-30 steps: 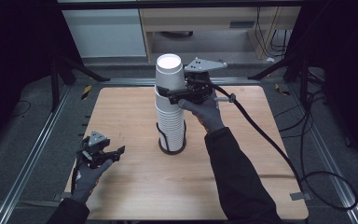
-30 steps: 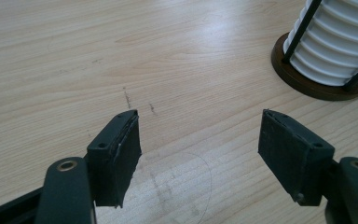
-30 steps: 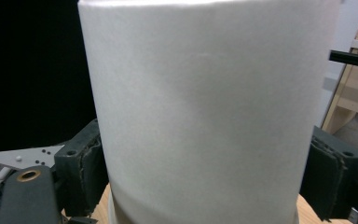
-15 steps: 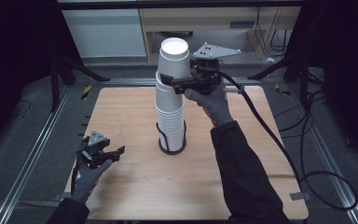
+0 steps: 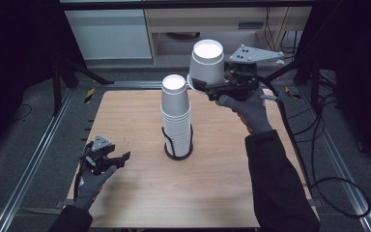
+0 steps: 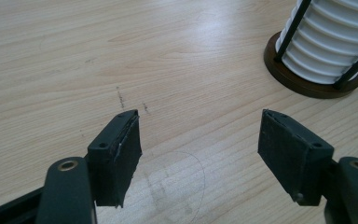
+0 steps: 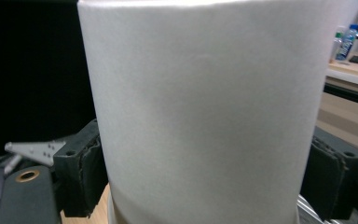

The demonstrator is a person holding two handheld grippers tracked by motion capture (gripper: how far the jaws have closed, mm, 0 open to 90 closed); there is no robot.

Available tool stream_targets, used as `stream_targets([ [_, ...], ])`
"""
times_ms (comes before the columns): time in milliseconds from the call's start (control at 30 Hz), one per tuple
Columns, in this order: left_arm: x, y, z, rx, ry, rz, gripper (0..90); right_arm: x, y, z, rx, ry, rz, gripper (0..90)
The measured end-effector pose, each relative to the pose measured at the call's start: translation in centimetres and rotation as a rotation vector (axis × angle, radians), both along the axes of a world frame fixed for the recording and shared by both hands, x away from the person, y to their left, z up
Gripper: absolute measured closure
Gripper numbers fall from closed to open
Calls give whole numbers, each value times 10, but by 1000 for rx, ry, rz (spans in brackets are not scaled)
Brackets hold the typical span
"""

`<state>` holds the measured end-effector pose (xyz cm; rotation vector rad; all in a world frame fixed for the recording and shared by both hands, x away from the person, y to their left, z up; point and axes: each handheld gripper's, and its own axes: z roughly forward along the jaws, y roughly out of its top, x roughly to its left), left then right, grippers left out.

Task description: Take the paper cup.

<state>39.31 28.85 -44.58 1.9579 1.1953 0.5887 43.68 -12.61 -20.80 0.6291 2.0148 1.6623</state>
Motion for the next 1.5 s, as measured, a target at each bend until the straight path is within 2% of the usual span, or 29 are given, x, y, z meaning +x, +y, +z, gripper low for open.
stream_targets([
  [67, 0, -1, 0, 3, 0, -5, 291, -7, -14, -6, -32, 12, -17, 155],
  [300, -1, -3, 1, -2, 2, -15, 289, -22, -34, -20, -79, 31, -24, 153],
  [333, -1, -4, 2, 4, 1, -14, 290, -28, -40, -28, -107, 45, -15, 153],
  [400, -1, -5, 2, 3, 0, -15, 290, -29, -41, -31, -119, 50, -12, 153],
  [467, -2, -6, 2, 5, 1, -16, 291, -35, -46, -44, -162, 68, 1, 153],
  [600, -2, -6, 2, 2, 3, -24, 291, -38, -51, -53, -169, 87, 11, 153],
  [700, -2, -8, 3, 4, 8, -34, 293, -40, -56, -68, -192, 113, 19, 153],
  [767, -2, -8, 3, 3, 9, -37, 293, -40, -57, -70, -198, 117, 23, 153],
  [800, -2, -9, 4, -2, 11, -43, 293, -41, -59, -77, -207, 129, 36, 153],
  [1033, -4, -13, 6, -2, 10, -71, 298, -45, -62, -97, -244, 151, 74, 153],
  [1100, -4, -15, 7, -7, 9, -90, 297, -47, -63, -109, -256, 172, 88, 153],
  [1300, -7, -21, 11, -11, 2, -130, 298, -49, -63, -127, -269, 193, 116, 153],
  [1333, -8, -23, 13, -12, -1, -150, 298, -51, -62, -134, -282, 202, 130, 151],
  [1500, -10, -29, 18, -19, -4, -184, 301, -52, -58, -144, -295, 212, 169, 152],
])
